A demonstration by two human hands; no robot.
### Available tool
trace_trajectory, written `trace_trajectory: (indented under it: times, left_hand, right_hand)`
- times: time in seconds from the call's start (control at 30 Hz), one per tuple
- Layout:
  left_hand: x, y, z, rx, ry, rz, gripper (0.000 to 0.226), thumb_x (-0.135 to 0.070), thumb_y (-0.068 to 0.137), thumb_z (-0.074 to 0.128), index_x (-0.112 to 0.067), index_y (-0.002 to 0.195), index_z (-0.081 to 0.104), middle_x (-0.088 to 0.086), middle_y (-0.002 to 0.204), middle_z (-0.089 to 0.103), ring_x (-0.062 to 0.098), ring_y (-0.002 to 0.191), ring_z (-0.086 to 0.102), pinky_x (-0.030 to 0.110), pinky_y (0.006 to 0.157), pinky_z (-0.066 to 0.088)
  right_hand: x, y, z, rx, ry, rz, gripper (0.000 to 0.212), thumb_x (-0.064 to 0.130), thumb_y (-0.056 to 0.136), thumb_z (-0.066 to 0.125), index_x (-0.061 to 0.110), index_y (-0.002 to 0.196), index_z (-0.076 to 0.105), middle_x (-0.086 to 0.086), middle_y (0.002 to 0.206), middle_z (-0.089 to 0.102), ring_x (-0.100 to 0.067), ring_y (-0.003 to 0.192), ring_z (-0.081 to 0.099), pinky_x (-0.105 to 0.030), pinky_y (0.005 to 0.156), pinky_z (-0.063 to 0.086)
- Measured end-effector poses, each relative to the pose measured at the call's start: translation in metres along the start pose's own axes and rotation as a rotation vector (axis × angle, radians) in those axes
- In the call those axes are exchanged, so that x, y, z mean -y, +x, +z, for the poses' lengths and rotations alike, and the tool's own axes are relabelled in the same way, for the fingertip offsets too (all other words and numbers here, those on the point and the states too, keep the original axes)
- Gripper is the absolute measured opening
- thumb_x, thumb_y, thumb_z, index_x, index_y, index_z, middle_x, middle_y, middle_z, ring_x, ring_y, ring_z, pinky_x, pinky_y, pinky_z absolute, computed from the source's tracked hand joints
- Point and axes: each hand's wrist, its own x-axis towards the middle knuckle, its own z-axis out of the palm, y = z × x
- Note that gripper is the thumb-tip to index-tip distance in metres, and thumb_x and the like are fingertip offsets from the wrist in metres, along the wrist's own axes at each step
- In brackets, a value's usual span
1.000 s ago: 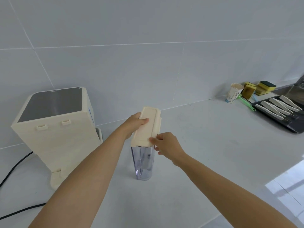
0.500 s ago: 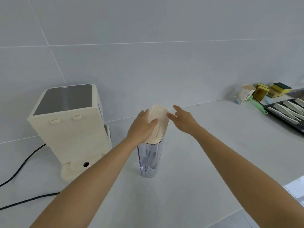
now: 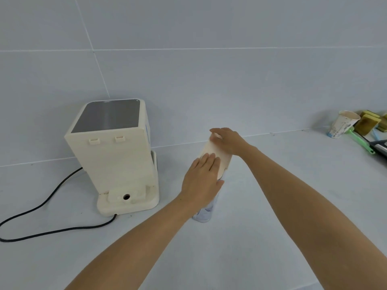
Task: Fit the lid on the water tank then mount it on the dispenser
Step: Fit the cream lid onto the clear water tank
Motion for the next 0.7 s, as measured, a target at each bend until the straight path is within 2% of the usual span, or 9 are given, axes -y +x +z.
trace_trajectory:
  times: [0.07, 0.13, 0.17, 0.2, 0.23, 0.3, 0.5, 0.7]
  left_hand:
    - [0.003, 0.001, 0.002, -0.029, 0.014, 0.020, 0.063, -0.053, 0.044, 0.079, -0.014, 0.094, 0.072, -0.002, 0.096, 0.076, 0.011, 0.091, 0.070, 0.022, 0.074, 0.055]
    - [0.006, 0.000, -0.003, -0.005, 0.042, 0.034, 0.066, -0.050, 0.052, 0.078, -0.010, 0.104, 0.068, 0.003, 0.108, 0.072, 0.014, 0.102, 0.067, 0.023, 0.083, 0.052]
    - [0.009, 0.000, -0.005, -0.005, 0.009, 0.044, 0.068, -0.046, 0.066, 0.071, -0.006, 0.119, 0.058, 0.009, 0.126, 0.062, 0.016, 0.118, 0.057, 0.024, 0.097, 0.044]
    - [0.013, 0.001, -0.006, 0.042, -0.029, 0.073, 0.067, -0.040, 0.081, 0.059, -0.004, 0.134, 0.040, 0.011, 0.144, 0.043, 0.018, 0.134, 0.038, 0.026, 0.110, 0.028]
    - [0.019, 0.003, -0.007, 0.094, -0.033, 0.096, 0.064, -0.035, 0.089, 0.046, -0.006, 0.142, 0.022, 0.009, 0.154, 0.023, 0.017, 0.142, 0.019, 0.028, 0.115, 0.013]
    - [0.032, 0.004, -0.011, 0.158, -0.049, 0.091, 0.062, -0.033, 0.094, 0.036, -0.011, 0.145, 0.008, 0.004, 0.158, 0.005, 0.016, 0.145, 0.002, 0.029, 0.116, 0.000]
    - [0.068, 0.009, -0.014, 0.218, -0.109, 0.069, 0.063, -0.028, 0.095, 0.036, -0.009, 0.145, 0.003, 0.006, 0.158, -0.003, 0.016, 0.145, -0.005, 0.025, 0.115, -0.004]
    - [0.084, 0.013, -0.016, 0.206, -0.245, -0.013, 0.065, -0.025, 0.094, 0.041, -0.008, 0.145, 0.004, 0.005, 0.157, -0.003, 0.014, 0.145, -0.004, 0.023, 0.114, -0.001]
  right_hand:
    - [0.000, 0.000, 0.000, -0.017, -0.032, 0.011, 0.042, 0.040, 0.092, 0.031, 0.034, 0.132, 0.038, -0.008, 0.142, 0.037, -0.032, 0.129, 0.035, -0.046, 0.106, 0.035]
    - [-0.001, -0.001, 0.001, -0.032, -0.068, 0.008, 0.040, 0.041, 0.092, 0.029, 0.035, 0.130, 0.039, -0.009, 0.138, 0.040, -0.032, 0.124, 0.040, -0.049, 0.102, 0.038]
    - [-0.001, -0.002, 0.001, -0.041, -0.078, 0.006, 0.040, 0.042, 0.092, 0.028, 0.035, 0.129, 0.040, -0.010, 0.136, 0.041, -0.032, 0.121, 0.042, -0.048, 0.101, 0.040]
    - [-0.002, -0.003, 0.001, -0.055, -0.083, 0.009, 0.040, 0.042, 0.092, 0.027, 0.034, 0.129, 0.040, -0.010, 0.134, 0.041, -0.032, 0.118, 0.044, -0.047, 0.099, 0.041]
    - [-0.003, -0.004, 0.001, -0.069, -0.086, 0.016, 0.040, 0.042, 0.092, 0.027, 0.033, 0.128, 0.041, -0.011, 0.132, 0.042, -0.032, 0.114, 0.047, -0.045, 0.097, 0.042]
    - [-0.006, -0.006, 0.000, -0.094, -0.090, 0.043, 0.039, 0.041, 0.092, 0.027, 0.031, 0.127, 0.041, -0.012, 0.129, 0.042, -0.032, 0.106, 0.052, -0.044, 0.094, 0.044]
    - [-0.016, -0.020, 0.001, -0.182, -0.062, 0.090, 0.044, 0.038, 0.090, 0.037, 0.012, 0.125, 0.043, -0.018, 0.129, 0.044, -0.037, 0.112, 0.048, -0.044, 0.090, 0.042]
    - [-0.023, -0.043, 0.007, -0.234, 0.111, 0.081, 0.047, 0.033, 0.091, 0.043, 0.009, 0.130, 0.039, -0.019, 0.135, 0.039, -0.035, 0.118, 0.045, -0.039, 0.092, 0.040]
